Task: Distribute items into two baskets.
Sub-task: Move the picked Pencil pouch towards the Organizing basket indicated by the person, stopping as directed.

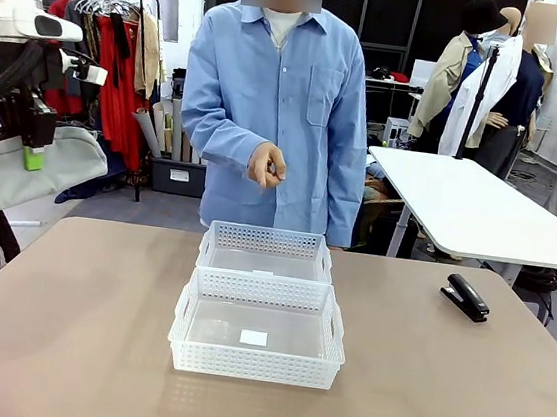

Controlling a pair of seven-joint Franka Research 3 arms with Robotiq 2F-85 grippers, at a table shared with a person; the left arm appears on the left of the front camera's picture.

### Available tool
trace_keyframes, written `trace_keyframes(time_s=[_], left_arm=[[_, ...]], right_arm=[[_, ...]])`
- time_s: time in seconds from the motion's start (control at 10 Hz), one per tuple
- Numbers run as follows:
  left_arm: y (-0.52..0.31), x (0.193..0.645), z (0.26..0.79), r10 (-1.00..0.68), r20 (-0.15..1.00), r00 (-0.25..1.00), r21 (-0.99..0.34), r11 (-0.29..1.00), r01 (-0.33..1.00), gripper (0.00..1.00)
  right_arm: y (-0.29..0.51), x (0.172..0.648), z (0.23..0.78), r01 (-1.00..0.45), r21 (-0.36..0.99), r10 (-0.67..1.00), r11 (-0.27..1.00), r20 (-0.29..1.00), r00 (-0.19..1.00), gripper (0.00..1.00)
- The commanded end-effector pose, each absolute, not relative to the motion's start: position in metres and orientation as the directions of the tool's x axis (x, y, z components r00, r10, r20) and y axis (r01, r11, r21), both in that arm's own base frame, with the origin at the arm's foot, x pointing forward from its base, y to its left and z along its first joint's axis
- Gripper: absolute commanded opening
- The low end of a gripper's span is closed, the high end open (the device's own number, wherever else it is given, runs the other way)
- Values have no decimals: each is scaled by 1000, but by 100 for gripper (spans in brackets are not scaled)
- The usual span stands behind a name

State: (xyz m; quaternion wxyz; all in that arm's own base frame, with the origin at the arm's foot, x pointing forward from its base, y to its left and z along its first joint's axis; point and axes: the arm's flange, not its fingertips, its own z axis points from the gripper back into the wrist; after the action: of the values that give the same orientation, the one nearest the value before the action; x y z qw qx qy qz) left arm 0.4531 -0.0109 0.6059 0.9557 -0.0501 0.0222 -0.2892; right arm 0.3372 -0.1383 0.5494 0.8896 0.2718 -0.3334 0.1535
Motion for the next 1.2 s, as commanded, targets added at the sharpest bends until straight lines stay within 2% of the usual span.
trace_keyframes(time_s=[0.0, 0.3, 0.7, 1.1], left_arm=[[-15, 450, 607, -561, -4, 828, -104, 823, 558, 0], [-29, 421, 606, -605, 43, 795, -74, 792, 607, 0], [-43, 381, 585, -716, 93, 692, -51, 690, 722, 0], [-59, 389, 570, -836, 87, 541, -13, 542, 840, 0]], right_arm=[[-138, 338, 551, -468, 384, 90, 796, 690, 718, 100], [-138, 338, 551, -468, 384, 90, 796, 690, 718, 100], [-138, 338, 551, -468, 384, 90, 796, 690, 718, 100], [-138, 338, 551, -468, 384, 90, 796, 690, 718, 100]])
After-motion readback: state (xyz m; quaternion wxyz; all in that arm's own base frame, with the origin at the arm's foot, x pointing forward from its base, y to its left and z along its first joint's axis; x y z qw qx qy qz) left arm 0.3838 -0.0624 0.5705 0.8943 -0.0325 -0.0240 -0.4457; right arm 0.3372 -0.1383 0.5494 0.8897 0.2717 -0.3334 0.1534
